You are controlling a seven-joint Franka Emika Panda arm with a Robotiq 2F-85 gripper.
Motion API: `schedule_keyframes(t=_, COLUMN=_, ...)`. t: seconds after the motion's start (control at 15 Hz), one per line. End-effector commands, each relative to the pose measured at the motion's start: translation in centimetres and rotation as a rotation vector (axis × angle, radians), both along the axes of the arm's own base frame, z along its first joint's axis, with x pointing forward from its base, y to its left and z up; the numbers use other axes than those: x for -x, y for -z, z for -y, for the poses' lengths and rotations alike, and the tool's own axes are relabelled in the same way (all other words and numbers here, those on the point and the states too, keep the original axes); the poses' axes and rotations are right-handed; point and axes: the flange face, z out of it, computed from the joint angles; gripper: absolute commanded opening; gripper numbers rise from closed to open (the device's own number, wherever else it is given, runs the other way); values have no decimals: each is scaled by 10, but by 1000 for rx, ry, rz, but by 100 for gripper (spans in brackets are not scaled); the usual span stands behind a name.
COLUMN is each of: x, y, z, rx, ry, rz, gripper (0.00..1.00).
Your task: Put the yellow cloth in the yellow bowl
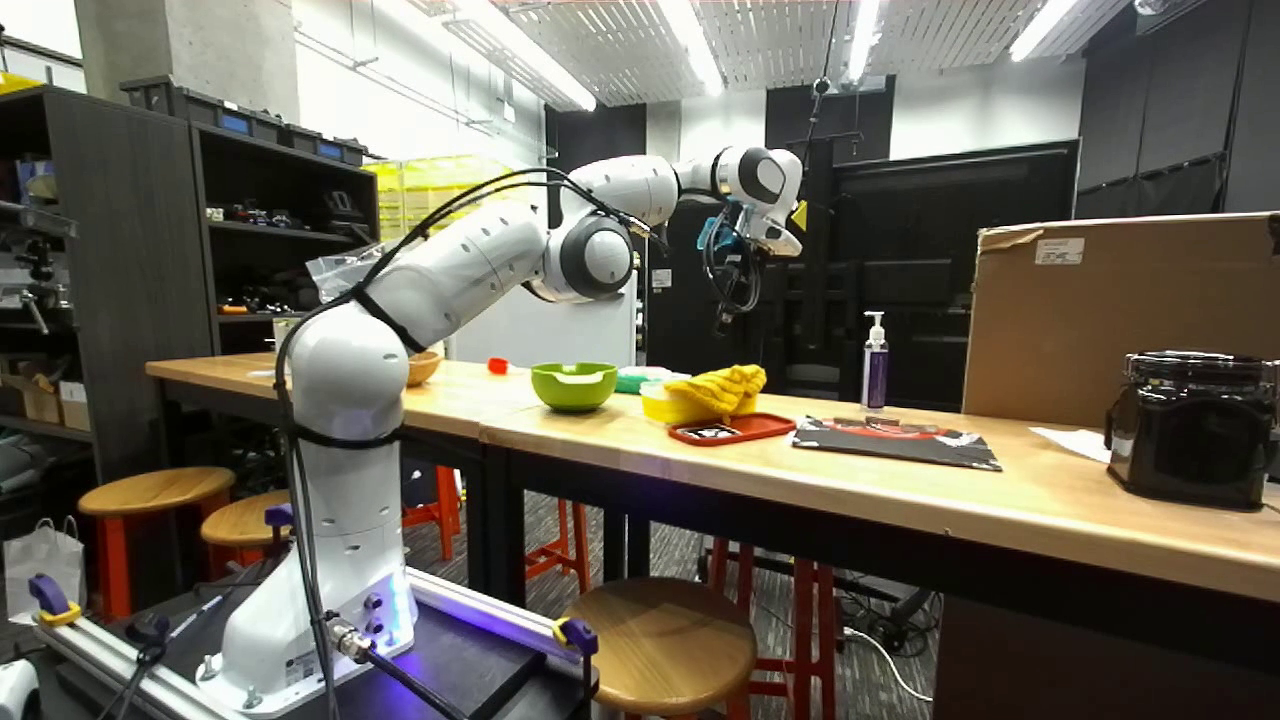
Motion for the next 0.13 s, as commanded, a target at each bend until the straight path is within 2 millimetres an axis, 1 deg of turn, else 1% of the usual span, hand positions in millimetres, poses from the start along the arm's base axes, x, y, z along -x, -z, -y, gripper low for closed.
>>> schedule_keyframes(t=0.0, x=0, y=0, z=0, rx=0, ry=-1, rz=0, gripper=41)
schedule_keyframes(t=0.07, x=0, y=0, z=0, rx=0, ry=-1, rz=0, gripper=41)
